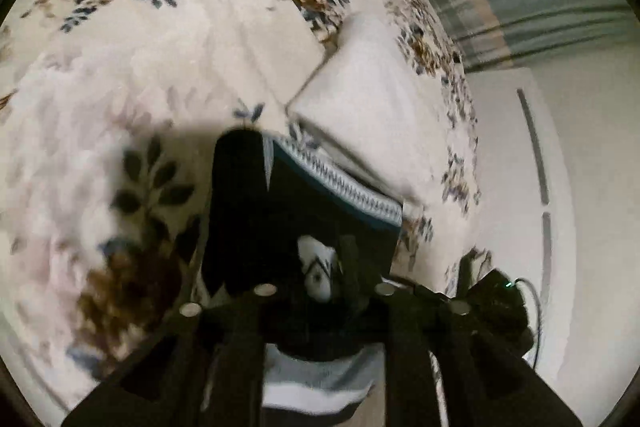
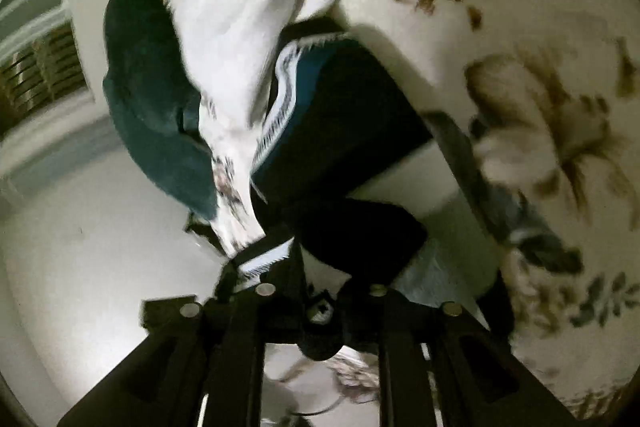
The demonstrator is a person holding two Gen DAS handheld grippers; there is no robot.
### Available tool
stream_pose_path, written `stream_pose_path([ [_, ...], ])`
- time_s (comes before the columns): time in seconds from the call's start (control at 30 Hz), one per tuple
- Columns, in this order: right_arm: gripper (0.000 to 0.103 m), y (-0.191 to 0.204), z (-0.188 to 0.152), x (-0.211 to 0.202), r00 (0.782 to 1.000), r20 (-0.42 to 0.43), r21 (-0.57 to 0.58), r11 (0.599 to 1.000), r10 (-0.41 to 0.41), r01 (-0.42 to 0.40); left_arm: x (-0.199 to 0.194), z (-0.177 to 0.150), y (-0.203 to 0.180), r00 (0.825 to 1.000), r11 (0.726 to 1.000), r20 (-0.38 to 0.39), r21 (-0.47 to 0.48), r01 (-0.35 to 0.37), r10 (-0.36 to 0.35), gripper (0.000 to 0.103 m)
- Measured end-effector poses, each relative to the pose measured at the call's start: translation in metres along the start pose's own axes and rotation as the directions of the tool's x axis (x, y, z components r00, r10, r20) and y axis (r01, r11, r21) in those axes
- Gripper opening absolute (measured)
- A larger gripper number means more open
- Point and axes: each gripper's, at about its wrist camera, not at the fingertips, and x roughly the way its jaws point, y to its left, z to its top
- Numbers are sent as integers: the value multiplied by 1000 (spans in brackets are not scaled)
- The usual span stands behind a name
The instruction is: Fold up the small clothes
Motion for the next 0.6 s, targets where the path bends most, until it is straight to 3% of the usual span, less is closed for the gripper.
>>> stream_pose_path([
  [0.07,30,1,20,4,998,0,65,996,56,-56,2,12,4,1000,1000,5,-15,24,-24,31],
  [0.13,48,2,31,5,993,10,112,987,118,-119,2,22,6,1000,999,0,-29,31,-31,37],
  [0.2,55,5,37,2,988,43,132,979,151,-155,-1,27,4,1000,1000,4,-10,26,-26,41],
  [0.33,60,20,44,-19,979,128,60,984,160,-169,-9,32,-1,1000,998,11,56,-3,3,49],
  [0.4,61,29,44,-30,978,163,16,990,134,-138,-10,32,-3,1000,995,11,100,-25,24,51],
  [0.47,61,45,40,-38,983,184,-86,996,28,-12,-12,27,-5,998,987,11,150,-61,60,52],
  [0.5,61,56,33,-38,976,199,-170,978,-88,122,-13,22,-7,997,981,10,179,-80,79,52],
  [0.53,61,62,29,-37,968,206,-208,960,-143,186,-13,17,-8,995,973,8,206,-100,101,52],
  [0.6,61,76,15,-24,931,213,-329,876,-296,353,-10,10,-8,991,962,-1,239,-129,133,52],
])
